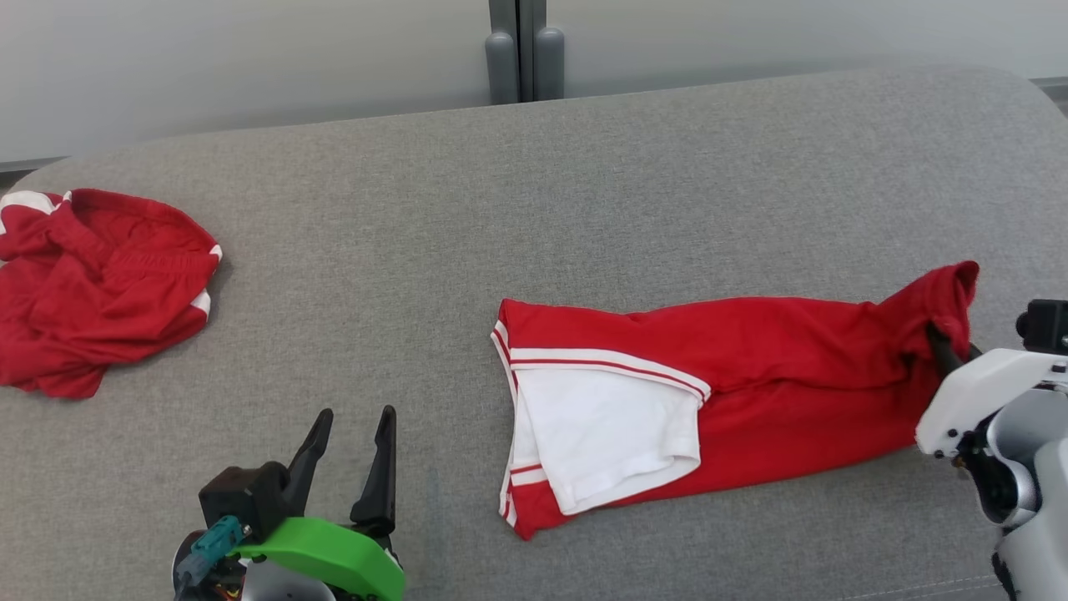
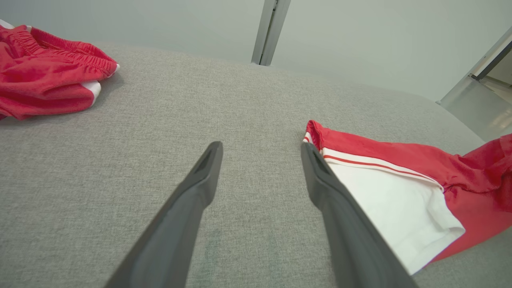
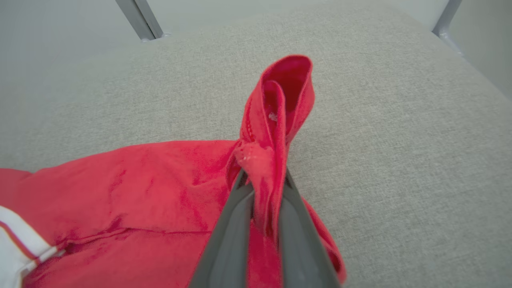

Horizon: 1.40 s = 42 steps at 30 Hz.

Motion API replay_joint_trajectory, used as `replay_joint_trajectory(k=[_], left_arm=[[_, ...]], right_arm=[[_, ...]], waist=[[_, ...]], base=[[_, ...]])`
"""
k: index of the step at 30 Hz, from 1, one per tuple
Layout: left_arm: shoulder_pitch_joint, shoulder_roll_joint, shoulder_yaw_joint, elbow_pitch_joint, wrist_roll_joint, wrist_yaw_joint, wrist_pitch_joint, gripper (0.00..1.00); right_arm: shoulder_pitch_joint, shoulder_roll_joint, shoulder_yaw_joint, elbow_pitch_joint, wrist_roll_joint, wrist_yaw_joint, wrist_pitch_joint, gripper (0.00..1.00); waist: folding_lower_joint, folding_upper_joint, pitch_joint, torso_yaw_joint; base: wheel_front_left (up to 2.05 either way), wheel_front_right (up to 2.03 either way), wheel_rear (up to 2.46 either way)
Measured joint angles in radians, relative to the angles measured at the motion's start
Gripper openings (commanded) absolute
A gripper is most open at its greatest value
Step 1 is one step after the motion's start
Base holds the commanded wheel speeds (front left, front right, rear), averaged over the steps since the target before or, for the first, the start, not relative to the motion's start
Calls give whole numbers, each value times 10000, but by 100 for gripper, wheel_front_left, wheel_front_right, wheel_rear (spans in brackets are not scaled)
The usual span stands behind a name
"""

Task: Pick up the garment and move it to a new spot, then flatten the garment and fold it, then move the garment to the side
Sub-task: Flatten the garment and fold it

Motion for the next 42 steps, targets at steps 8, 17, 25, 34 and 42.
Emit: replay_joint_trajectory(k=[8,17,25,34,42], left_arm=[[-96,-13,-13,144,-50,-12,-50,100],[-275,-46,-48,221,-136,-59,-128,100],[-452,-146,-113,407,-163,-113,-230,100],[-474,-167,-130,514,-224,-113,-328,100],[-485,-219,-318,543,-232,-159,-399,100]], right_arm=[[555,656,1902,-2437,1231,0,644,0],[319,1724,3739,-2610,1737,0,631,0],[-377,2125,4575,-886,2017,0,257,0],[-910,2228,5323,-171,2552,-2,-571,100],[-993,1687,5081,-1469,2215,0,-1831,100]], waist=[[0,0,-24,273],[0,0,23,734],[0,0,133,1147],[0,0,191,1164],[0,0,127,805]], base=[[0,0,0],[0,0,0],[0,0,0],[0,0,0],[0,0,0]])
